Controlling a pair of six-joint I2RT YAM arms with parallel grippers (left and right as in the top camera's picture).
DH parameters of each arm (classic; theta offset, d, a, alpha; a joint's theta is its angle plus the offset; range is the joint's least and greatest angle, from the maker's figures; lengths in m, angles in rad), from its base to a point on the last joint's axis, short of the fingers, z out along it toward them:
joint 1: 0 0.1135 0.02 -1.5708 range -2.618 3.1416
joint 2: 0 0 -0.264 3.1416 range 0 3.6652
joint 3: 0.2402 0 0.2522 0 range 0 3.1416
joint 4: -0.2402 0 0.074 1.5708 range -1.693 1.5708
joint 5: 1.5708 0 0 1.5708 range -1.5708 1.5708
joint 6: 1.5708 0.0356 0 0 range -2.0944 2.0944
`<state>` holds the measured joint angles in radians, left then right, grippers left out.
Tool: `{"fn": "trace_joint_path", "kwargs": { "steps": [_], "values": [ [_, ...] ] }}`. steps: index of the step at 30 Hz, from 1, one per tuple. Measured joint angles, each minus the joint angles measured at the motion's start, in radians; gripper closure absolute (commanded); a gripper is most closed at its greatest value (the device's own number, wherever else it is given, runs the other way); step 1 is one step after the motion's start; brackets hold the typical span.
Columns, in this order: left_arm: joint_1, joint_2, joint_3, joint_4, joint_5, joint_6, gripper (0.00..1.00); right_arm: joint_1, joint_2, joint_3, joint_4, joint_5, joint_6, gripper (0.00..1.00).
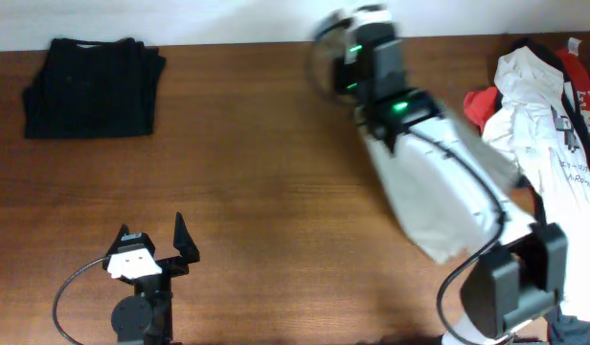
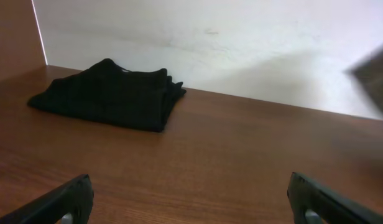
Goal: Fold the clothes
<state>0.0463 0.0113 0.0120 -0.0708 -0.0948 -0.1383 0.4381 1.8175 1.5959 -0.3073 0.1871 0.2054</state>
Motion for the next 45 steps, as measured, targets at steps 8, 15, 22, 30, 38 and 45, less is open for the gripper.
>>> {"fn": "trace_joint_path", "kwargs": {
  "steps": [8,15,22,30,38,45],
  "values": [
    [0.0,0.0,0.0,0.0,-0.008,0.001,0.0,0.576,0.238,0.003,0.051,-0.1,0.217,0.96],
    [0.014,0.0,0.0,0.002,-0.053,0.001,0.0,0.575,0.238,0.003,0.064,-0.085,0.229,0.36],
    [0.007,-0.001,0.0,0.001,-0.014,0.0,0.0,0.066,0.096,0.016,-0.213,-0.105,0.237,0.01],
    [0.007,0.001,0.0,0.001,-0.013,0.0,0.01,-0.359,0.062,-0.038,-0.745,-0.176,0.225,0.12],
    [0.007,0.0,0.0,0.0,-0.012,0.0,0.0,-0.359,0.064,-0.32,-0.333,-0.249,0.213,0.39],
    [0.007,0.0,0.0,0.0,-0.01,0.0,0.0,-0.359,0.145,-0.353,-0.192,-0.253,0.211,0.63]
  ]
}}
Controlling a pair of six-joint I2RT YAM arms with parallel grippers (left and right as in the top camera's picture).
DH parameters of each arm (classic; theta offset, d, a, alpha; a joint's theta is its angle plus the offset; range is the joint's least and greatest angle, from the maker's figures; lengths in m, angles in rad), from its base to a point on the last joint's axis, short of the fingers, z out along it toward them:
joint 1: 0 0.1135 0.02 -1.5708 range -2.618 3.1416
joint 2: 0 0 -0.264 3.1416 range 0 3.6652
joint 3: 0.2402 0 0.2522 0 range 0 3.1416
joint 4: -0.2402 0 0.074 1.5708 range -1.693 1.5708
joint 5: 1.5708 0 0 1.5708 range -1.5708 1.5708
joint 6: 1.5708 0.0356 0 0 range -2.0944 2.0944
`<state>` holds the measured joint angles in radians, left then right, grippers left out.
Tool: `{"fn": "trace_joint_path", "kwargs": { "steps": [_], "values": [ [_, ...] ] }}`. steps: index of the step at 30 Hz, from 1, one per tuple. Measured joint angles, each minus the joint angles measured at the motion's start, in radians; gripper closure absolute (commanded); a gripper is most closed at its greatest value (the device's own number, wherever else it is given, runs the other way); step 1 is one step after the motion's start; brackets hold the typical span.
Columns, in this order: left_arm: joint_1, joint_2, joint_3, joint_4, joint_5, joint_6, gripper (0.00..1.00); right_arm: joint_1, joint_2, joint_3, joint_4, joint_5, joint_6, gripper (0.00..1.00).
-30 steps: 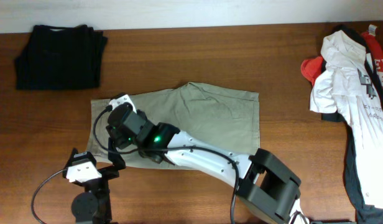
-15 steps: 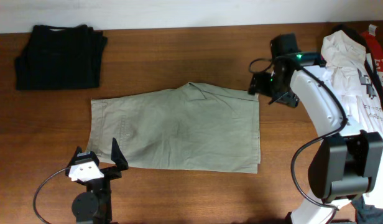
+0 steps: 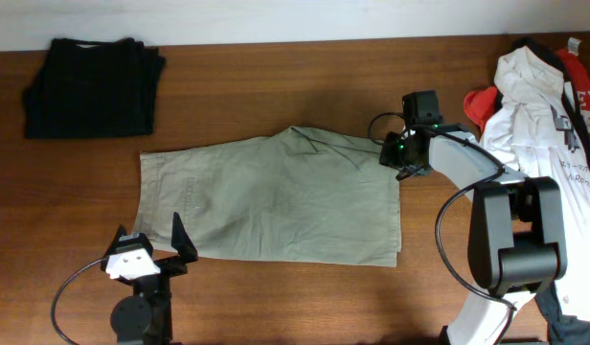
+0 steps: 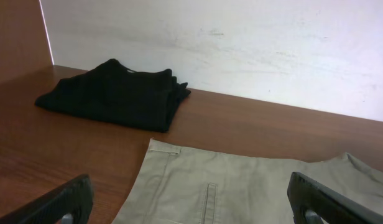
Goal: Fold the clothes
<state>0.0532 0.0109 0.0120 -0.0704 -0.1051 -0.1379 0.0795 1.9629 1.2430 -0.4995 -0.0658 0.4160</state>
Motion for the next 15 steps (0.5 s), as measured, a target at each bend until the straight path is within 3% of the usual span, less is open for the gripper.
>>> {"fn": "trace_joint_path", "kwargs": {
  "steps": [1,5,15],
  "values": [
    [0.0,0.0,0.0,0.0,0.0,0.0,0.0,0.0,0.0,0.0,0.0,0.0,0.002,0.65],
    [0.0,0.0,0.0,0.0,0.0,0.0,0.0,0.0,0.0,0.0,0.0,0.027,-0.002,0.94],
    [0.0,0.0,0.0,0.0,0.0,0.0,0.0,0.0,-0.027,0.047,-0.029,0.034,0.003,0.96]
  ]
}}
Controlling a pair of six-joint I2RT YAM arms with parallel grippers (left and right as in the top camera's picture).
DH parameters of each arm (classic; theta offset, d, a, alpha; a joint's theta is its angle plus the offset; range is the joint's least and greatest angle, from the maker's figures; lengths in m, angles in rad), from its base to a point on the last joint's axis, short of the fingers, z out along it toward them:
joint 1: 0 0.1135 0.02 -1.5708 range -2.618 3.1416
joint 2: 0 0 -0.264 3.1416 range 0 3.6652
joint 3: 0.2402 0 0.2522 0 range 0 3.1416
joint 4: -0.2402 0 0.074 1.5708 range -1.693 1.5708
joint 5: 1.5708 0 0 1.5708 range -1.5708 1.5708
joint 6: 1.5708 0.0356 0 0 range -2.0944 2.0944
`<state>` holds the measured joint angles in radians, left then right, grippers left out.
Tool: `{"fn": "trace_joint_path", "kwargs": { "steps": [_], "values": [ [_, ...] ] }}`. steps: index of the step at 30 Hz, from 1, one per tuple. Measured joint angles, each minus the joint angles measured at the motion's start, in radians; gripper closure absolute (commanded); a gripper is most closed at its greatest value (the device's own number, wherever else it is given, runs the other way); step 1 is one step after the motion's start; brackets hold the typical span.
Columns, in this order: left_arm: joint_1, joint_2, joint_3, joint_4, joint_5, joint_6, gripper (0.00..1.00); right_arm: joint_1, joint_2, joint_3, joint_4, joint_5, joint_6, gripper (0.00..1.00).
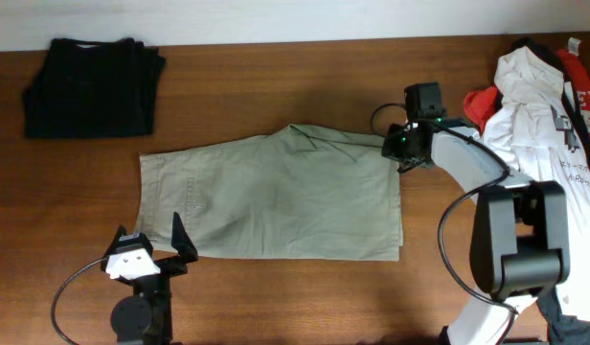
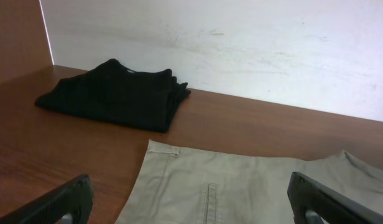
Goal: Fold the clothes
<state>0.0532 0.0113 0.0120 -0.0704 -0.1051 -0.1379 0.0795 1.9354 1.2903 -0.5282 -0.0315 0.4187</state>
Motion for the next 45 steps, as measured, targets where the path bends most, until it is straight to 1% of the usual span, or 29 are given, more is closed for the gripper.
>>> {"fn": "trace_joint_path", "kwargs": {
  "steps": [6,9,10,11,12,13,16,18,19,20,21,23,26,27,29,30,33,35,36,38,40,41,43,44,45],
  "values": [
    [0.0,0.0,0.0,0.0,0.0,0.0,0.0,0.0,-0.069,0.01,0.002,0.0,0.0,0.96],
    [0.0,0.0,0.0,0.0,0.0,0.0,0.0,0.0,-0.067,0.01,0.056,0.0,0.0,0.96],
    [0.0,0.0,0.0,0.0,0.0,0.0,0.0,0.0,-0.065,0.01,0.066,0.0,0.0,0.93],
    [0.0,0.0,0.0,0.0,0.0,0.0,0.0,0.001,-0.059,0.01,0.097,0.0,0.0,0.81],
    [0.0,0.0,0.0,0.0,0.0,0.0,0.0,0.001,-0.035,0.015,0.146,0.001,-0.002,0.22],
    [0.0,0.0,0.0,0.0,0.0,0.0,0.0,0.001,-0.02,0.015,0.162,0.018,0.0,0.01],
    [0.0,0.0,0.0,0.0,0.0,0.0,0.0,-0.001,-0.013,0.02,0.138,0.061,-0.011,0.01],
    [0.0,0.0,0.0,0.0,0.0,0.0,0.0,-0.012,-0.013,0.043,0.034,0.072,-0.013,0.01],
    [0.0,0.0,0.0,0.0,0.0,0.0,0.0,-0.034,-0.014,0.093,-0.076,0.072,-0.014,0.01],
    [0.0,0.0,0.0,0.0,0.0,0.0,0.0,-0.058,-0.015,0.132,-0.108,0.077,-0.014,0.01],
    [0.0,0.0,0.0,0.0,0.0,0.0,0.0,-0.084,-0.016,0.177,-0.176,0.079,-0.015,0.01],
    [0.0,0.0,0.0,0.0,0.0,0.0,0.0,-0.179,-0.021,0.268,-0.237,0.08,-0.015,0.01],
    [0.0,0.001,0.0,0.0,0.001,0.0,0.0,-0.291,-0.021,0.28,-0.246,0.084,-0.015,0.01],
    [0.0,0.001,0.0,0.0,0.023,0.0,0.0,-0.31,-0.021,0.28,-0.246,0.084,-0.016,0.01],
    [0.0,0.001,-0.002,0.061,0.064,0.0,0.01,-0.317,-0.021,0.28,-0.246,0.084,-0.016,0.01],
    [0.0,0.0,-0.002,0.137,0.093,0.0,0.0,-0.317,-0.021,0.28,-0.246,0.084,-0.015,0.01],
    [0.0,0.001,-0.002,0.267,0.151,0.0,0.0,-0.317,-0.021,0.28,-0.247,0.084,-0.015,0.01],
    [0.0,0.034,0.037,0.235,0.13,0.0,0.0,-0.317,-0.021,0.28,-0.246,0.084,-0.016,0.01],
    [0.0,0.077,0.08,0.185,0.109,0.0,0.0,-0.317,-0.021,0.28,-0.25,0.084,-0.015,0.01],
    [0.016,0.306,0.267,0.029,0.086,0.006,0.0,-0.317,-0.025,0.282,-0.25,0.084,-0.015,0.01],
    [0.062,0.632,0.558,-0.202,0.116,0.071,0.01,-0.317,-0.029,0.285,-0.25,0.084,-0.015,0.01],
    [0.088,0.86,0.768,-0.333,0.148,0.101,0.0,-0.317,-0.032,0.286,-0.249,0.084,-0.016,0.01],
    [0.105,1.152,1.046,-0.549,0.191,0.127,0.0,-0.317,-0.032,0.287,-0.25,0.084,-0.016,0.01],
    [0.106,1.294,1.177,-0.592,0.204,0.137,0.01,-0.317,-0.033,0.287,-0.247,0.084,-0.016,0.01],
    [0.105,1.376,1.226,-0.615,0.21,0.14,0.0,-0.317,-0.033,0.287,-0.246,0.084,-0.016,0.01]
  ]
}}
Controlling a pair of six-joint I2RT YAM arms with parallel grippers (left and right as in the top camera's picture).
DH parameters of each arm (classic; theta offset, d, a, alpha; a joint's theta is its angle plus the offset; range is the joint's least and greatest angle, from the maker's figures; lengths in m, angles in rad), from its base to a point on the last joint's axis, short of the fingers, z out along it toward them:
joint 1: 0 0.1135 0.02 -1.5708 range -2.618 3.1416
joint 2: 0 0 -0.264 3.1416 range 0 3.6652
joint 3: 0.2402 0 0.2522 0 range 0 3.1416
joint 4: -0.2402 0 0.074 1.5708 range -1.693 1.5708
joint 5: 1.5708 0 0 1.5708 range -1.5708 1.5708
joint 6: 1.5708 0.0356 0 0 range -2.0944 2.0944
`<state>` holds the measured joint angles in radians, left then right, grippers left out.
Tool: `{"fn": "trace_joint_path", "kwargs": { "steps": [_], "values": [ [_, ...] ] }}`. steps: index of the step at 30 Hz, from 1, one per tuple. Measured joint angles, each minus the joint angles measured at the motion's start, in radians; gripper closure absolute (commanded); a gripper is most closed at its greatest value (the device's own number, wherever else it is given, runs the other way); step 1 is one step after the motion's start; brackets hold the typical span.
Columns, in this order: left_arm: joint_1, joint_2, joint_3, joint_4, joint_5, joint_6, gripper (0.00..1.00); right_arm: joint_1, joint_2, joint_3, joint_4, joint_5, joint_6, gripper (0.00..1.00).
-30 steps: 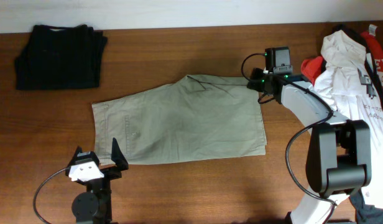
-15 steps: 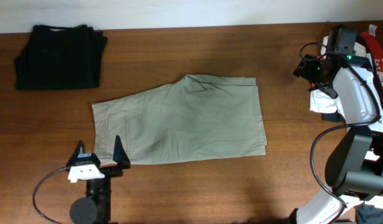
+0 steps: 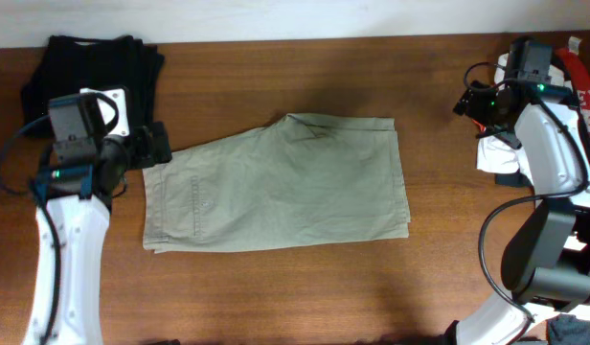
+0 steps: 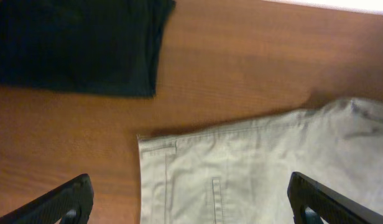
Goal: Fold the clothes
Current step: 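Grasp the left end of the shorts with the left gripper and fold rightward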
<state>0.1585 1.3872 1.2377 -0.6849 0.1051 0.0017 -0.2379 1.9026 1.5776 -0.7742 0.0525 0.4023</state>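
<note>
Khaki shorts (image 3: pixel 276 182) lie spread flat in the middle of the table, waistband to the left. My left gripper (image 3: pixel 158 144) hovers over the waistband's far corner. In the left wrist view it (image 4: pixel 191 211) is open, its fingers (image 4: pixel 61 202) wide apart above the shorts (image 4: pixel 253 162) and holding nothing. My right gripper (image 3: pixel 472 102) is at the far right beside the clothes pile (image 3: pixel 554 105), away from the shorts. Its jaws are too small and dark to read.
A folded black garment (image 3: pixel 94 57) lies at the back left corner, partly under my left arm, and shows as well in the wrist view (image 4: pixel 73 43). The pile at the right holds white and red clothes. Bare wood lies in front of the shorts.
My left arm has left its place at the front edge and now hangs over the shorts' waistband. My right gripper has moved from the shorts' far right corner to the pile. That corner now lies flat.
First my right arm was blurred over the table's right half with a pale garment, the left arm parked at the front. Then the shorts lay spread out with my right gripper at their far right corner. Now it is back by the pile and the left is over the waistband.
</note>
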Motion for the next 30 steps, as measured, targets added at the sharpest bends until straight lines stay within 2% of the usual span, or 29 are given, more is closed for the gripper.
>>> {"fn": "trace_joint_path", "kwargs": {
  "steps": [4,8,13,18,19,20,22,23,25,28,29,30],
  "values": [
    [0.039,0.24,0.016,-0.075,-0.093,0.006,0.0,0.0,0.0,0.0,-0.002,0.0,-0.002,0.01],
    [0.171,0.385,0.017,-0.103,-0.04,0.006,0.01,0.0,0.0,0.0,-0.001,0.0,-0.003,0.01],
    [0.229,0.53,0.017,-0.124,0.297,0.189,0.0,0.0,0.0,0.0,-0.001,0.0,-0.002,0.01],
    [0.255,0.582,0.029,-0.163,0.33,0.241,0.0,0.0,0.0,0.0,-0.001,0.0,-0.003,0.01],
    [0.265,0.589,0.035,-0.167,0.341,0.242,0.03,0.0,0.0,0.0,-0.001,0.0,-0.003,0.01],
    [0.277,0.597,0.042,-0.171,0.357,0.242,0.09,0.0,0.0,0.0,-0.001,0.0,-0.003,0.01],
    [0.298,0.612,0.048,-0.175,0.394,0.251,0.1,0.0,0.0,0.0,-0.001,0.0,-0.003,0.02],
    [0.309,0.615,0.042,-0.171,0.414,0.259,0.2,0.0,0.0,0.0,-0.001,0.0,-0.003,0.01],
    [0.308,0.616,0.02,-0.144,0.456,0.269,0.31,0.0,0.0,0.0,-0.001,0.0,-0.003,0.01],
    [0.293,0.639,-0.014,-0.131,0.582,0.28,0.3,0.0,0.0,0.0,-0.001,0.0,-0.003,0.01],
    [0.279,0.64,-0.018,-0.134,0.6,0.28,0.35,0.0,0.0,0.0,-0.001,0.0,-0.003,0.01],
    [0.264,0.642,-0.019,-0.138,0.609,0.28,0.61,0.0,0.0,0.0,-0.001,0.0,-0.004,0.01]
  ]
}}
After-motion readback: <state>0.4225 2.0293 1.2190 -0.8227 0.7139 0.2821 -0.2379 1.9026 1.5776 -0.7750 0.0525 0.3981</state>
